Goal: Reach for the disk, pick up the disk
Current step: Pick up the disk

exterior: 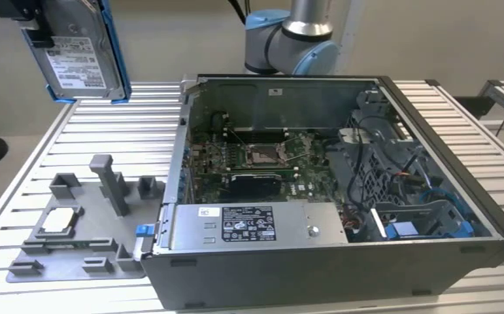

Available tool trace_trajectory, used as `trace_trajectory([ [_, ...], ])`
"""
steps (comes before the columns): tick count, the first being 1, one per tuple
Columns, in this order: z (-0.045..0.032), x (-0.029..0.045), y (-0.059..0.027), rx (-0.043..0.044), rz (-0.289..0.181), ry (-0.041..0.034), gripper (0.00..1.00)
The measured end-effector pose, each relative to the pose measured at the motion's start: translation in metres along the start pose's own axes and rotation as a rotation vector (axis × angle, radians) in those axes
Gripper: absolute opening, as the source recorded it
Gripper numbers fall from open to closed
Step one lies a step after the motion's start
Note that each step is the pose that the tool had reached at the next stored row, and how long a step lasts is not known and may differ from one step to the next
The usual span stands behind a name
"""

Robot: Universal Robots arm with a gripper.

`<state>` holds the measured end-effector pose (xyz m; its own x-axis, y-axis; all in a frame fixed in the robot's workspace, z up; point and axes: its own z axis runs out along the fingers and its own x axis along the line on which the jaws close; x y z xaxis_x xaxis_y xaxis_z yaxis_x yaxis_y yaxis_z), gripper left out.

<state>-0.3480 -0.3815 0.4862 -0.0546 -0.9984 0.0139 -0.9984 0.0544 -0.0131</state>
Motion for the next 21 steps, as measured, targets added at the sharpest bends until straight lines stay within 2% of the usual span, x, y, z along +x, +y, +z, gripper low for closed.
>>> trace_trajectory([
  [21,0.0008,-0.0034,-0.0628,-0.0015,0.0,0.0001,0.0],
])
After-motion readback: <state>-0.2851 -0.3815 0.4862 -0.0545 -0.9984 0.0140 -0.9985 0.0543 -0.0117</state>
